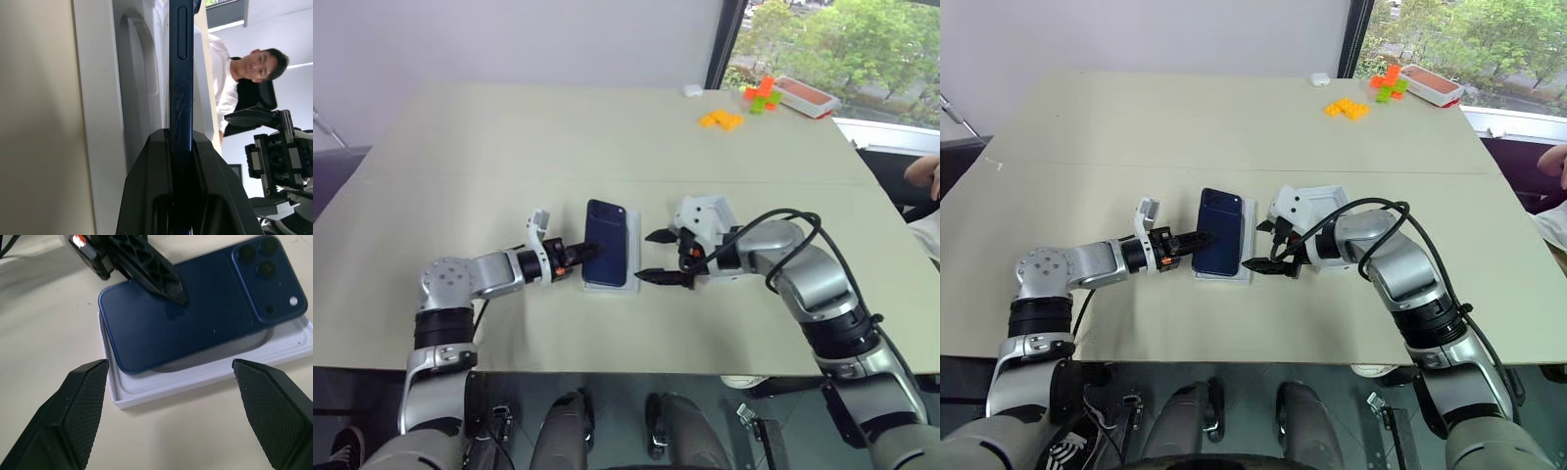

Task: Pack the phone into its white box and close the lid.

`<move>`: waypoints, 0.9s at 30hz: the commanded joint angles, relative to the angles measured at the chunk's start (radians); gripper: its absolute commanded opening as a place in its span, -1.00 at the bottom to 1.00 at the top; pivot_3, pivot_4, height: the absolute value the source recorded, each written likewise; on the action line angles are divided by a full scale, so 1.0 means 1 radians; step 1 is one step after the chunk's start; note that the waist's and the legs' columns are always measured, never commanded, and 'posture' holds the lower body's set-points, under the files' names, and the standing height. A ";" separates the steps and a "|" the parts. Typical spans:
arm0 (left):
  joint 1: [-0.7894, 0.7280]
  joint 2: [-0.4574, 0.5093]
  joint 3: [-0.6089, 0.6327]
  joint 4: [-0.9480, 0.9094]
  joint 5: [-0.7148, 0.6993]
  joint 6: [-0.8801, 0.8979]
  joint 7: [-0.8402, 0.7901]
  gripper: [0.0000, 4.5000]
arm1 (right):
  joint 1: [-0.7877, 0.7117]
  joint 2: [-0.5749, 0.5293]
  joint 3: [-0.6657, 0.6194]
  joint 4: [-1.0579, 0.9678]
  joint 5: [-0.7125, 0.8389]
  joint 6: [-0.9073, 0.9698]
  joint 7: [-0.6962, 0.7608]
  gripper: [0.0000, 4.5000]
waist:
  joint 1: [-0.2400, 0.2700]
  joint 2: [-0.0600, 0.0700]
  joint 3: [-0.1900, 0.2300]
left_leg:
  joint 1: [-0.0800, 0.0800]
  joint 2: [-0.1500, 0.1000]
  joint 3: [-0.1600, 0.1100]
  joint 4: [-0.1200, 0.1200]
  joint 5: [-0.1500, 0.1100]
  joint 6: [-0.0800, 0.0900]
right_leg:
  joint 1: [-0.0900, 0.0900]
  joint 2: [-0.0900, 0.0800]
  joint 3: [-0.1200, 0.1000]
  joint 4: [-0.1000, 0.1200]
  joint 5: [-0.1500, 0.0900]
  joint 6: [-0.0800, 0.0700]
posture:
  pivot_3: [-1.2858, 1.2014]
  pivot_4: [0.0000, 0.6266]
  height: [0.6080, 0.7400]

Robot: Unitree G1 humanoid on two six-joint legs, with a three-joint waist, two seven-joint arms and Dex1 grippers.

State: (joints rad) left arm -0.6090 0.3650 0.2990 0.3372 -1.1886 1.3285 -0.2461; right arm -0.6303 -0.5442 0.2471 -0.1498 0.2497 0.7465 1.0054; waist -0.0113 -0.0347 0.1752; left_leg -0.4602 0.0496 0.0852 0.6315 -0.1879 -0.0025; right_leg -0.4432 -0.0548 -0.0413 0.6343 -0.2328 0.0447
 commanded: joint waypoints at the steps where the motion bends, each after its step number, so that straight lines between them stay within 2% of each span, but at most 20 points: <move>1: -0.032 -0.007 0.002 -0.014 0.025 -0.002 -0.027 -1.00 | -0.027 0.005 -0.002 -0.002 -0.001 -0.031 -0.011 0.88 | 0.000 0.000 0.000 | 0.000 0.000 0.000 0.000 0.000 0.000 | 0.000 0.000 0.000 0.000 0.000 0.000 | 0.03 -0.52 1.00; 4: -0.034 -0.020 0.010 -0.023 0.034 0.003 -0.031 -1.00 | -0.031 0.007 0.003 0.005 -0.003 -0.040 -0.015 0.88 | 0.000 0.000 0.000 | 0.000 0.000 0.000 0.001 0.000 0.000 | 0.001 0.001 0.000 0.001 0.000 0.001 | 0.03 -0.52 1.00; 5: -0.037 -0.025 0.020 -0.016 0.033 0.008 -0.022 -0.56 | -0.032 0.009 0.006 0.007 -0.004 -0.044 -0.017 0.90 | 0.000 0.000 0.000 | 0.000 0.000 0.000 0.002 0.000 0.001 | 0.001 0.003 0.000 0.001 0.001 0.001 | 0.03 -0.52 1.00; 6: -0.040 -0.028 0.027 -0.011 0.034 0.013 -0.015 -0.43 | -0.033 0.010 0.007 0.010 -0.005 -0.048 -0.019 0.90 | 0.000 0.000 0.000 | 0.000 0.000 0.000 0.002 0.000 0.001 | 0.001 0.003 0.000 0.001 0.001 0.001 | 0.03 -0.52 1.00; 11: -0.057 -0.016 0.038 -0.005 0.049 0.057 -0.008 0.64 | -0.039 0.016 0.011 0.025 -0.001 -0.059 -0.018 0.90 | 0.001 0.000 0.000 | 0.003 0.000 -0.001 0.002 0.001 0.001 | 0.004 0.004 0.000 0.001 0.001 0.002 | 0.03 -0.52 1.00; 18: -0.037 0.043 0.028 -0.059 0.089 0.096 -0.050 0.64 | -0.050 0.031 0.014 0.041 -0.003 -0.069 -0.022 0.90 | -0.004 0.000 0.000 | 0.015 0.001 -0.001 -0.001 0.000 0.000 | 0.012 0.002 0.001 0.001 -0.001 -0.001 | 0.03 -0.52 1.00; 22: -0.052 0.066 0.067 -0.064 0.103 0.082 -0.054 0.64 | -0.055 0.036 0.018 0.054 -0.007 -0.077 -0.024 0.90 | -0.004 0.000 0.000 | 0.016 0.002 -0.001 -0.002 0.000 -0.001 | 0.012 0.002 0.002 0.001 -0.001 -0.002 | 0.03 -0.52 1.00; 27: -0.045 0.082 0.058 -0.130 0.124 0.074 -0.070 0.64 | -0.060 0.042 0.023 0.058 -0.005 -0.078 -0.024 0.90 | -0.003 0.000 0.000 | 0.014 0.001 0.000 -0.003 -0.001 -0.003 | 0.011 -0.001 0.002 -0.001 -0.001 -0.002 | 0.03 -0.52 1.00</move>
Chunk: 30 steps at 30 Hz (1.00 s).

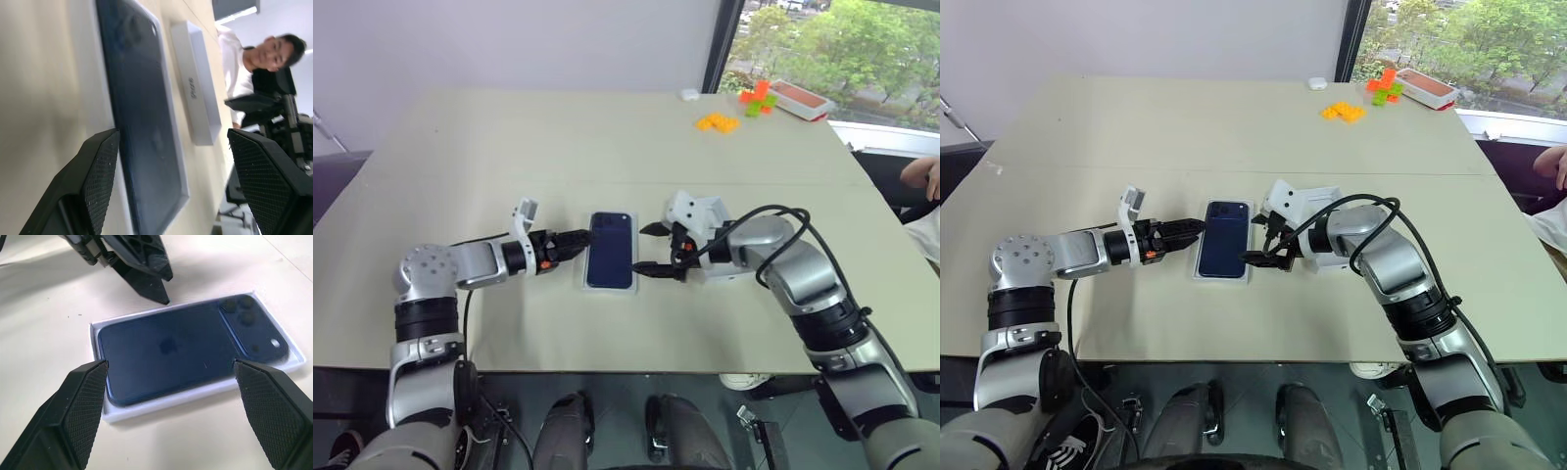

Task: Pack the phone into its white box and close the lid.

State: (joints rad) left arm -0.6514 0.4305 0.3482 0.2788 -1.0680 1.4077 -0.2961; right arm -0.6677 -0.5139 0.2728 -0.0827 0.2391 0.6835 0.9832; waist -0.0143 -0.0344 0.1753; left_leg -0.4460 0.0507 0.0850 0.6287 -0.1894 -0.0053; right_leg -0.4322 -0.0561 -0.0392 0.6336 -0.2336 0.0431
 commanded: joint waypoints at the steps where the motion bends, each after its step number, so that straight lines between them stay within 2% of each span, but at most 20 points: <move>1: 0.001 0.021 0.012 -0.086 0.000 -0.003 -0.027 0.64 | -0.027 0.016 -0.005 -0.006 0.008 -0.013 -0.003 0.90 | 0.000 0.000 0.000 | -0.001 0.000 0.000 0.000 0.000 0.000 | 0.000 -0.001 0.000 0.000 0.000 0.000 | 0.03 -0.52 1.00; 3: 0.014 0.031 0.013 -0.124 0.002 -0.015 -0.050 0.64 | -0.035 0.027 -0.012 0.001 0.013 -0.009 -0.008 0.90 | -0.001 0.000 0.000 | -0.001 -0.001 0.001 0.000 0.000 0.000 | -0.001 -0.002 0.000 -0.001 0.000 0.000 | 0.03 -0.52 1.00; 8: 0.089 0.054 0.010 -0.295 0.101 -0.272 -0.151 0.64 | -0.049 0.045 -0.026 0.034 -0.005 -0.030 -0.043 0.90 | -0.002 0.000 0.000 | -0.003 -0.002 0.002 -0.005 0.000 -0.001 | -0.004 -0.004 0.001 -0.002 0.000 -0.001 | 0.03 -0.52 1.00; 12: 0.169 0.127 -0.003 -0.401 0.156 -0.397 -0.260 0.64 | -0.061 0.059 -0.043 0.055 -0.002 -0.046 -0.068 0.90 | -0.003 0.000 0.000 | -0.003 -0.002 0.004 -0.013 0.001 -0.002 | -0.008 -0.005 0.002 -0.003 0.000 -0.001 | 0.03 -0.52 1.00; 14: 0.206 0.146 0.004 -0.427 0.177 -0.484 -0.327 0.64 | -0.080 0.096 -0.050 0.089 -0.004 -0.065 -0.098 0.90 | -0.007 0.001 0.000 | -0.003 -0.002 0.005 -0.015 0.001 -0.003 | -0.010 -0.005 0.002 -0.003 0.000 -0.001 | 0.03 -0.52 1.00; 17: 0.234 0.115 0.034 -0.419 0.171 -0.586 -0.374 0.64 | -0.114 0.152 -0.004 0.183 -0.071 -0.144 -0.148 0.90 | -0.006 0.001 0.000 | -0.003 -0.002 0.005 -0.016 0.001 -0.003 | -0.011 -0.005 0.002 -0.003 0.000 -0.001 | 0.03 -0.52 1.00; 19: 0.251 0.108 0.008 -0.426 0.210 -0.647 -0.398 0.64 | -0.143 0.179 -0.020 0.240 -0.078 -0.145 -0.173 0.90 | -0.006 0.001 0.000 | -0.004 -0.002 0.006 -0.015 0.002 -0.003 | -0.011 -0.005 0.002 -0.003 0.000 -0.001 | 0.03 -0.52 1.00; 21: 0.267 0.125 -0.048 -0.426 0.302 -0.704 -0.388 0.64 | -0.150 0.162 -0.014 0.264 -0.114 -0.193 -0.177 0.90 | -0.001 0.001 0.000 | -0.004 -0.002 0.007 -0.015 0.002 -0.003 | -0.010 -0.005 0.003 -0.003 0.000 -0.001 | 0.03 -0.52 1.00; 30: 0.301 0.133 -0.112 -0.407 0.359 -0.678 -0.359 0.64 | -0.105 0.112 -0.031 0.237 -0.126 -0.189 -0.153 0.90 | -0.007 0.001 0.000 | -0.006 -0.002 0.008 -0.013 0.003 0.000 | -0.011 -0.005 0.003 -0.004 0.000 0.000 | 0.03 -0.52 1.00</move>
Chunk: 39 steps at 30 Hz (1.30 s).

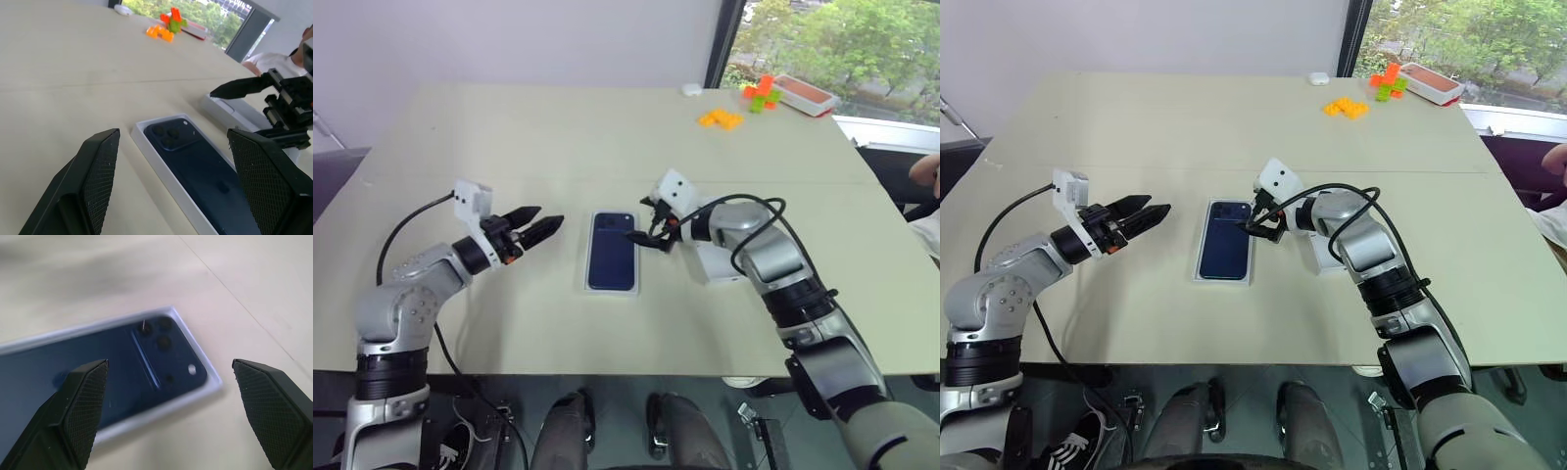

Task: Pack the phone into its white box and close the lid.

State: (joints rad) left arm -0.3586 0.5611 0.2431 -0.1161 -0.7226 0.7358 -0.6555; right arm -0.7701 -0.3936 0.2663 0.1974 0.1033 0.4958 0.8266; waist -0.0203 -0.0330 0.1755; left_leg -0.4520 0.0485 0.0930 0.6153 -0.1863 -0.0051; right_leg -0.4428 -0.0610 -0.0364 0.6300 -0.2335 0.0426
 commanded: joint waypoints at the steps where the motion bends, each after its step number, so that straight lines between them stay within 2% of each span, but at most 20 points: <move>1: 0.009 0.000 -0.014 -0.009 0.023 -0.005 0.006 0.64 | 0.001 -0.010 -0.025 -0.045 0.008 0.001 0.005 0.90 | 0.000 0.000 0.000 | 0.000 0.000 0.000 0.000 0.000 0.000 | 0.000 0.001 0.000 0.000 0.000 0.000 | 0.03 -0.52 1.00; 2: 0.010 -0.002 -0.019 -0.006 0.029 -0.005 0.010 0.64 | 0.003 -0.012 -0.026 -0.045 0.008 0.003 0.006 0.90 | 0.001 0.000 0.000 | 0.001 0.001 0.000 0.000 0.000 0.000 | 0.000 0.002 0.000 0.001 0.000 0.000 | 0.03 -0.52 1.00; 5: -0.004 -0.012 -0.017 0.018 0.021 0.002 0.008 0.26 | 0.015 -0.021 -0.025 -0.045 0.006 0.025 0.009 0.52 | 0.002 0.000 0.000 | 0.001 0.001 -0.001 0.000 0.000 0.001 | 0.000 0.003 0.000 0.002 0.000 0.000 | 0.03 -0.52 1.00; 10: -0.018 0.004 -0.056 0.061 0.067 -0.001 -0.011 -0.92 | 0.036 -0.044 0.000 -0.044 -0.036 -0.010 0.008 -0.65 | 0.004 0.000 0.000 | 0.002 0.001 0.000 0.004 0.001 0.001 | 0.002 0.004 -0.001 0.002 0.000 0.001 | 0.03 -0.52 1.00; 11: -0.019 0.004 -0.070 0.073 0.081 0.003 -0.010 -1.00 | 0.036 -0.047 0.005 -0.040 -0.046 -0.018 0.008 -0.89 | 0.004 0.000 0.000 | 0.002 0.001 0.000 0.005 0.001 0.001 | 0.003 0.004 -0.002 0.002 0.000 0.001 | 0.03 -0.52 1.00; 12: -0.022 0.002 -0.082 0.084 0.091 0.010 -0.007 -1.00 | 0.037 -0.051 0.013 -0.037 -0.059 -0.029 0.009 -0.98 | 0.005 0.000 0.000 | 0.002 0.001 0.000 0.005 0.001 0.002 | 0.003 0.004 -0.002 0.002 0.000 0.001 | 0.03 -0.52 1.00; 16: -0.017 -0.001 -0.169 0.107 0.214 -0.058 0.021 -1.00 | 0.056 -0.064 0.051 -0.026 -0.106 -0.059 0.018 -0.98 | 0.005 0.000 0.000 | 0.002 0.002 -0.001 0.007 0.001 0.002 | 0.003 0.005 -0.002 0.003 0.000 0.001 | 0.03 -0.52 1.00; 20: -0.019 -0.024 -0.209 0.078 0.194 -0.002 -0.014 -1.00 | 0.081 -0.063 0.075 -0.029 -0.138 -0.081 0.013 -0.98 | 0.006 0.000 0.000 | 0.001 0.002 -0.001 0.007 0.001 0.002 | 0.003 0.005 -0.002 0.003 0.000 0.001 | 0.03 -0.52 1.00; 23: -0.041 -0.045 -0.231 0.090 0.227 -0.024 -0.004 -1.00 | 0.096 -0.067 0.087 -0.037 -0.153 -0.083 0.020 -0.98 | 0.006 0.000 0.000 | 0.001 0.002 -0.001 0.007 0.001 0.002 | 0.004 0.005 -0.002 0.003 0.000 0.001 | 0.03 -0.52 1.00; 28: -0.109 -0.132 -0.268 0.144 0.242 -0.011 0.006 -1.00 | 0.114 -0.063 0.093 -0.060 -0.149 -0.066 0.043 -0.98 | 0.009 0.000 0.000 | 0.001 0.003 -0.003 0.012 0.001 0.002 | 0.006 0.009 -0.003 0.005 0.000 0.001 | 0.03 -0.52 1.00; 39: -0.134 -0.209 -0.336 0.125 0.250 0.037 -0.038 -1.00 | 0.165 -0.144 0.068 -0.113 -0.152 -0.043 0.089 -0.98 | 0.013 0.000 0.000 | 0.005 0.002 -0.005 0.014 0.001 0.002 | 0.011 0.006 -0.003 0.004 0.000 0.001 | 0.03 -0.52 1.00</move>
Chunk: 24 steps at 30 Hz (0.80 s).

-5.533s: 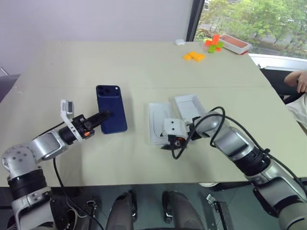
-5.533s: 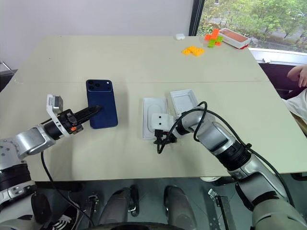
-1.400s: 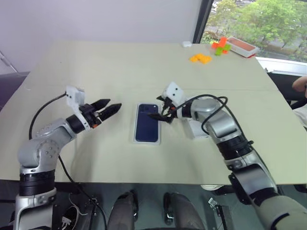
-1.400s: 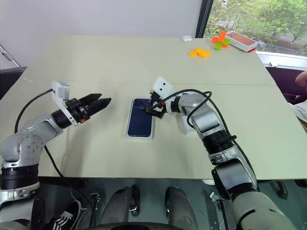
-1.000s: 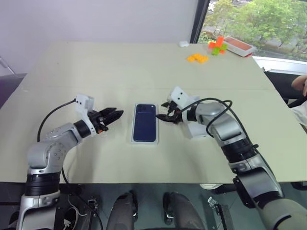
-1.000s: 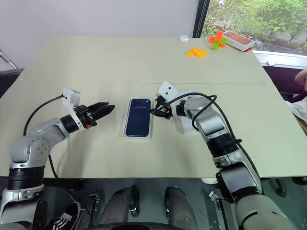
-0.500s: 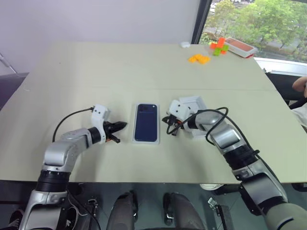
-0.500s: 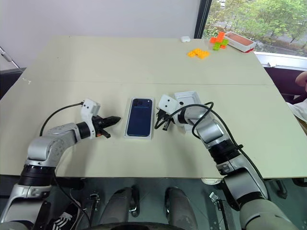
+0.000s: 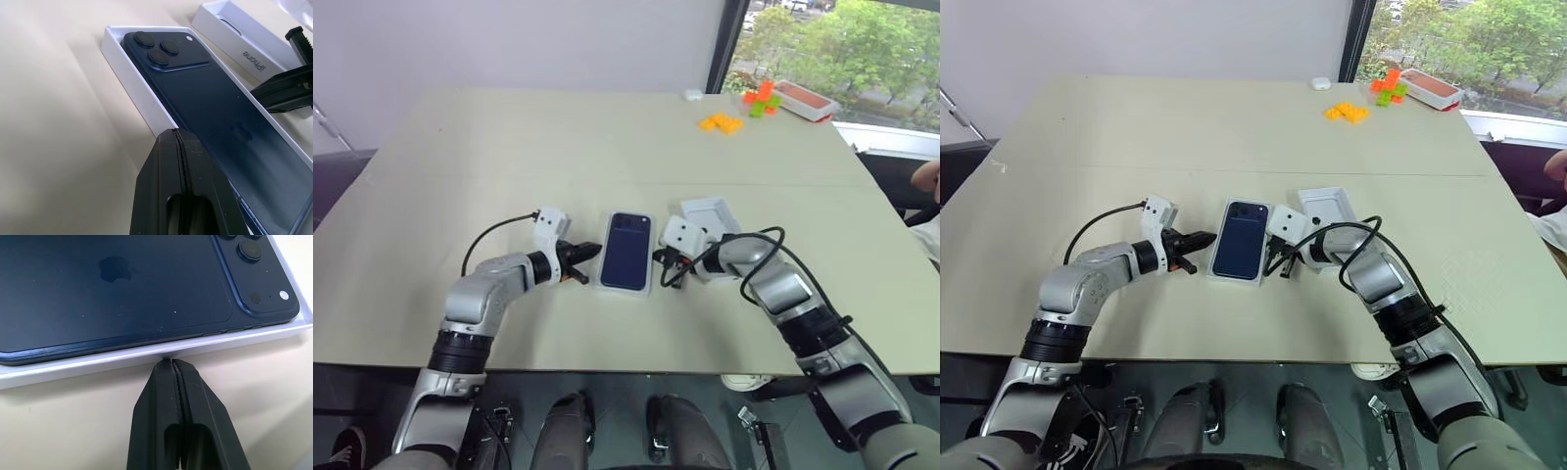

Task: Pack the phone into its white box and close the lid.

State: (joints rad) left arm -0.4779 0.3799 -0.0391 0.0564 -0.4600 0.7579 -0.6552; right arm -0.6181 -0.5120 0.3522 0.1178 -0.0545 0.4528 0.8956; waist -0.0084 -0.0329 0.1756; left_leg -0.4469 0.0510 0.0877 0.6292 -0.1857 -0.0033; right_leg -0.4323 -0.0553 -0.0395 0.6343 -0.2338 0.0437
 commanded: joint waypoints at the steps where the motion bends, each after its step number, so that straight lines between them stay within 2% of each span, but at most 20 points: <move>1: -0.019 -0.037 -0.066 -0.049 -0.014 0.024 -0.043 -1.00 | 0.020 -0.046 -0.025 -0.037 0.006 0.001 0.029 -0.98 | 0.002 0.000 0.000 | 0.000 0.000 0.000 0.000 0.000 0.000 | 0.000 -0.001 0.000 0.000 0.000 0.000 | 0.03 -0.52 1.00; 10: -0.073 -0.110 -0.102 0.006 0.014 0.011 -0.047 -1.00 | 0.055 -0.118 -0.037 -0.066 0.008 -0.006 0.085 -0.98 | 0.021 0.000 0.000 | 0.000 -0.002 0.000 0.001 -0.001 0.002 | 0.002 -0.003 -0.001 -0.002 0.000 0.000 | 0.03 -0.52 1.00; 24: -0.104 -0.139 -0.114 0.055 0.064 -0.031 -0.078 -1.00 | 0.051 -0.138 -0.055 -0.013 -0.016 -0.051 0.087 -0.98 | 0.021 0.000 0.000 | 0.001 -0.002 0.000 0.002 -0.001 0.002 | 0.003 -0.003 -0.001 -0.002 0.000 0.000 | 0.03 -0.52 1.00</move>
State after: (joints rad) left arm -0.5567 0.2686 -0.1303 0.1292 -0.3855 0.7503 -0.7101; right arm -0.5715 -0.6469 0.2965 0.1135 -0.0714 0.3987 0.9750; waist 0.0130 -0.0328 0.1755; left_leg -0.4460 0.0487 0.0873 0.6307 -0.1866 -0.0010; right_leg -0.4292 -0.0586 -0.0404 0.6322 -0.2339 0.0433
